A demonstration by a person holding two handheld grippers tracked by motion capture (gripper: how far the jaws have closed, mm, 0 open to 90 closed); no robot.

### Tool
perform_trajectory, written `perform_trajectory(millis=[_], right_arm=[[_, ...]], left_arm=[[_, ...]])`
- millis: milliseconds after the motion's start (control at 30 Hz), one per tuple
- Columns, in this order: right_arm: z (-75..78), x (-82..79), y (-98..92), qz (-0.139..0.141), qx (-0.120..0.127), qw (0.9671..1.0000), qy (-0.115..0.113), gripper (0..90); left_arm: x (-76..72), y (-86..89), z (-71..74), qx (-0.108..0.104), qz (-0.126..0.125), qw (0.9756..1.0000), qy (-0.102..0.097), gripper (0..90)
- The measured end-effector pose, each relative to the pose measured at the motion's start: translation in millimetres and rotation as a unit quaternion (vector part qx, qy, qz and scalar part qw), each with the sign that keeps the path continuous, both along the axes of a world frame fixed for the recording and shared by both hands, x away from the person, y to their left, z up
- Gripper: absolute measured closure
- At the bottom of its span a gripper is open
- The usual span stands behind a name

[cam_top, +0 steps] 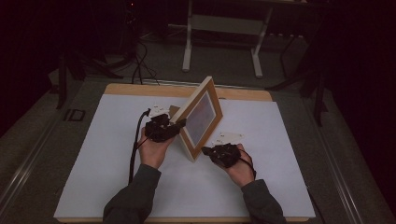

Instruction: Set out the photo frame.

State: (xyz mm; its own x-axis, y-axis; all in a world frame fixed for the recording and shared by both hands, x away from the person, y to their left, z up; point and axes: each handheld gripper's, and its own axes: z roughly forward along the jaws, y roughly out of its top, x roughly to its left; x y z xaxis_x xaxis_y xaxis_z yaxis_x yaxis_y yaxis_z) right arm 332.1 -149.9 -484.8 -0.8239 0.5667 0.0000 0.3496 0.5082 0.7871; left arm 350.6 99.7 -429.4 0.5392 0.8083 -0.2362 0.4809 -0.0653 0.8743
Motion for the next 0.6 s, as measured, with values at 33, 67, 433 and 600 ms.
perform_trajectory(millis=[33, 67, 433, 600], right_arm=[[0.5, 0.2, -0.7, -0.001, 0.001, 1.0, -0.001, 89.0], [0.8, 0.4, -1.4, -0.002, 0.003, 1.0, -0.001, 88.8], [6.8, 2.2, -8.5, -0.014, 0.012, 0.9998, -0.007, 85.9], [7.8, 3.5, -12.6, -0.021, 0.018, 0.9996, -0.006, 84.4]], left_arm=[[0.3, 0.9, 0.0, -0.002, -0.001, 1.0, 0.001, 68.2], [0.7, 2.0, 0.0, -0.003, -0.003, 1.0, 0.002, 68.4], [6.4, 17.0, 0.2, -0.036, -0.021, 0.999, 0.018, 73.5], [7.0, 18.7, 1.4, -0.026, -0.028, 0.9991, 0.017, 73.7]])
